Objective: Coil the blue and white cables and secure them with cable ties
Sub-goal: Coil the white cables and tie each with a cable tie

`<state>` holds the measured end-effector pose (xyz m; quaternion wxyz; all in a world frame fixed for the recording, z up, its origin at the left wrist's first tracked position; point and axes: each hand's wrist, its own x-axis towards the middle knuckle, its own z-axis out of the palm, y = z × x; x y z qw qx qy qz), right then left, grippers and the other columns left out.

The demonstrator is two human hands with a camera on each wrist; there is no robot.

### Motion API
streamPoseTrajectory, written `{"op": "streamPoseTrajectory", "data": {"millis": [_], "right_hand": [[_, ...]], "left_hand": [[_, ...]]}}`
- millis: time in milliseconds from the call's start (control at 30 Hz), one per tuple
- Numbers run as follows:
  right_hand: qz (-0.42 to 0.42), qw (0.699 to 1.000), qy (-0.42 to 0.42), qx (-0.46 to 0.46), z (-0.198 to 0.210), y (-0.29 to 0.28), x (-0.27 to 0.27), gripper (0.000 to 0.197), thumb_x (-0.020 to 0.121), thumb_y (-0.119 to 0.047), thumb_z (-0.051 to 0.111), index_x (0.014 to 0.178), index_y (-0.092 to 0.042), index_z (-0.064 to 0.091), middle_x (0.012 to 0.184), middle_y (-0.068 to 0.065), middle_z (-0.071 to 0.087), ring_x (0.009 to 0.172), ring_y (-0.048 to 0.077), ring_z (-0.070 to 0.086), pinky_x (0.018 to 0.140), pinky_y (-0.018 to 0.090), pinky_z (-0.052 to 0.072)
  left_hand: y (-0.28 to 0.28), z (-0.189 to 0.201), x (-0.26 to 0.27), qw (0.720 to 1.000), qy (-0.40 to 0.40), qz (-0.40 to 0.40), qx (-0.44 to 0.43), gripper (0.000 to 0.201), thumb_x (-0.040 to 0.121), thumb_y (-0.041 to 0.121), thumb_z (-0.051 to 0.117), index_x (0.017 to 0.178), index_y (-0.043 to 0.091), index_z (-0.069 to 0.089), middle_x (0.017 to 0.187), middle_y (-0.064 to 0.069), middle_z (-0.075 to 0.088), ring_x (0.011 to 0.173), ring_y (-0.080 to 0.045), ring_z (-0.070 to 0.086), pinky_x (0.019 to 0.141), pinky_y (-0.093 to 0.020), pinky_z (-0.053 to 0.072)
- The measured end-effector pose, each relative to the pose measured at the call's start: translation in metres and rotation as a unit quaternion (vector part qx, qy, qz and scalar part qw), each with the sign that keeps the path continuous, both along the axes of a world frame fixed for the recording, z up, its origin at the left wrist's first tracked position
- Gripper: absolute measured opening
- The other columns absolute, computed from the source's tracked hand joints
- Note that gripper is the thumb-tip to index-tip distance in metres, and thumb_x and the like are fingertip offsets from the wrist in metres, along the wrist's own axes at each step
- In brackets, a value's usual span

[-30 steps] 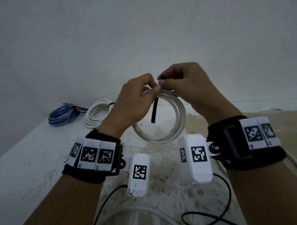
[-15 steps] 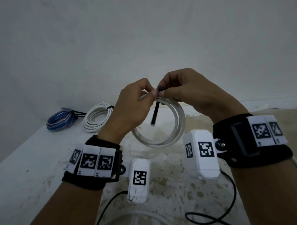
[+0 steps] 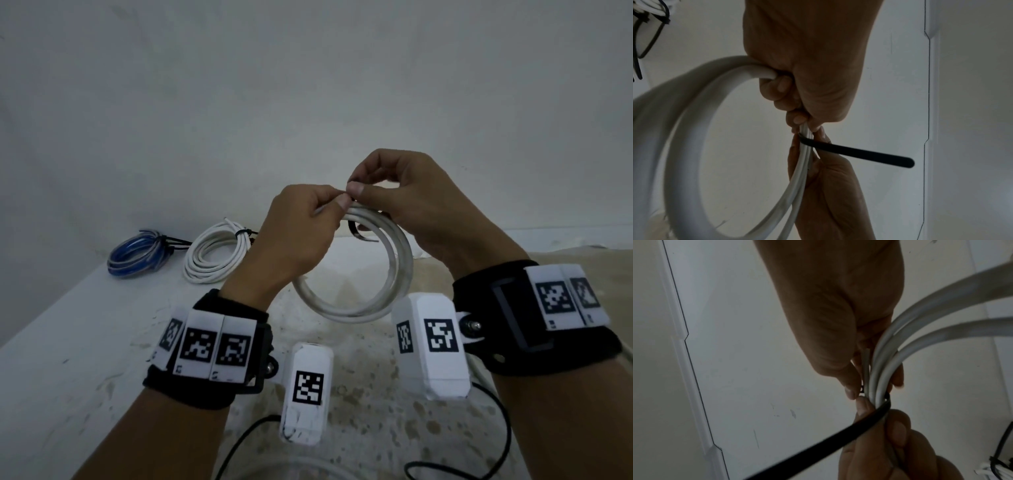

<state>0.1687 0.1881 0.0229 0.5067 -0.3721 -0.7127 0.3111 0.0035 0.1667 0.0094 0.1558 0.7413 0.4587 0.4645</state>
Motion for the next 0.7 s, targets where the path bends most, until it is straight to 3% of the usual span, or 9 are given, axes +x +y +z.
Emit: {"op": "streamPoseTrajectory", "data": {"millis": [67,167,267,333,467,600,700], "right_hand": [[0.003,1.000,0.006,0.000,0.0002,-0.0008,-0.0004,0.005,0.084,-0.019,0.075,0.084,-0.015,0.071,0.087,0.001,0.070,0.078,0.021,0.070,0.080,0.050,0.059],[0.020,0.999,0.038,-0.020,0.0005,-0.0019,-0.0007,0.006,0.082,-0.022,0.076,0.081,-0.018,0.073,0.087,0.004,0.069,0.078,0.025,0.068,0.080,0.058,0.057],[0.027,0.998,0.056,-0.029,0.0003,-0.0026,-0.0032,0.008,0.086,-0.019,0.074,0.083,-0.012,0.072,0.085,0.013,0.067,0.069,0.025,0.066,0.067,0.044,0.059],[0.026,0.998,0.057,-0.020,0.0003,-0.0031,-0.0049,0.008,0.087,-0.017,0.073,0.085,-0.009,0.072,0.088,0.014,0.067,0.067,0.025,0.067,0.065,0.036,0.056],[0.020,0.996,0.078,-0.026,0.0005,-0.0019,-0.0042,0.009,0.087,-0.015,0.073,0.084,-0.007,0.071,0.089,0.014,0.068,0.068,0.032,0.070,0.066,0.044,0.060],[0.018,0.997,0.065,-0.024,0.0005,-0.0035,-0.0053,0.008,0.087,-0.014,0.072,0.084,-0.008,0.070,0.096,0.012,0.068,0.067,0.028,0.070,0.065,0.040,0.060],[0.026,0.997,0.060,-0.037,0.0018,-0.0038,-0.0039,0.009,0.088,-0.016,0.072,0.085,-0.008,0.070,0.098,0.012,0.068,0.070,0.029,0.070,0.066,0.043,0.060]], "left_hand": [[-0.0006,0.0020,-0.0017,1.000,0.006,-0.008,-0.004,0.030,0.098,0.025,0.052,0.082,0.010,0.073,0.068,-0.017,0.062,0.060,-0.020,0.053,0.062,-0.040,0.046],[-0.0014,0.0050,-0.0024,1.000,0.001,-0.023,-0.013,0.030,0.094,0.032,0.052,0.089,0.012,0.073,0.072,-0.013,0.066,0.072,-0.032,0.063,0.073,-0.051,0.055],[-0.0027,0.0058,-0.0014,1.000,-0.010,-0.016,-0.024,0.019,0.095,0.031,0.056,0.091,0.020,0.071,0.061,0.005,0.063,0.070,-0.024,0.064,0.071,-0.046,0.054],[-0.0040,0.0061,0.0003,0.999,-0.014,-0.009,-0.030,0.016,0.097,0.028,0.057,0.091,0.022,0.070,0.061,0.006,0.063,0.071,-0.023,0.066,0.065,-0.041,0.052],[-0.0047,0.0080,0.0001,1.000,-0.021,-0.008,-0.015,0.019,0.097,0.028,0.054,0.095,0.024,0.073,0.076,-0.005,0.071,0.079,-0.026,0.067,0.080,-0.049,0.055],[-0.0035,0.0071,-0.0013,1.000,-0.010,0.003,-0.007,0.022,0.097,0.024,0.054,0.092,0.020,0.075,0.076,-0.005,0.071,0.078,-0.025,0.066,0.076,-0.049,0.054],[-0.0022,0.0073,-0.0007,1.000,-0.004,0.006,0.000,0.021,0.097,0.025,0.056,0.086,0.021,0.074,0.069,-0.004,0.067,0.070,-0.022,0.064,0.066,-0.044,0.054]]}}
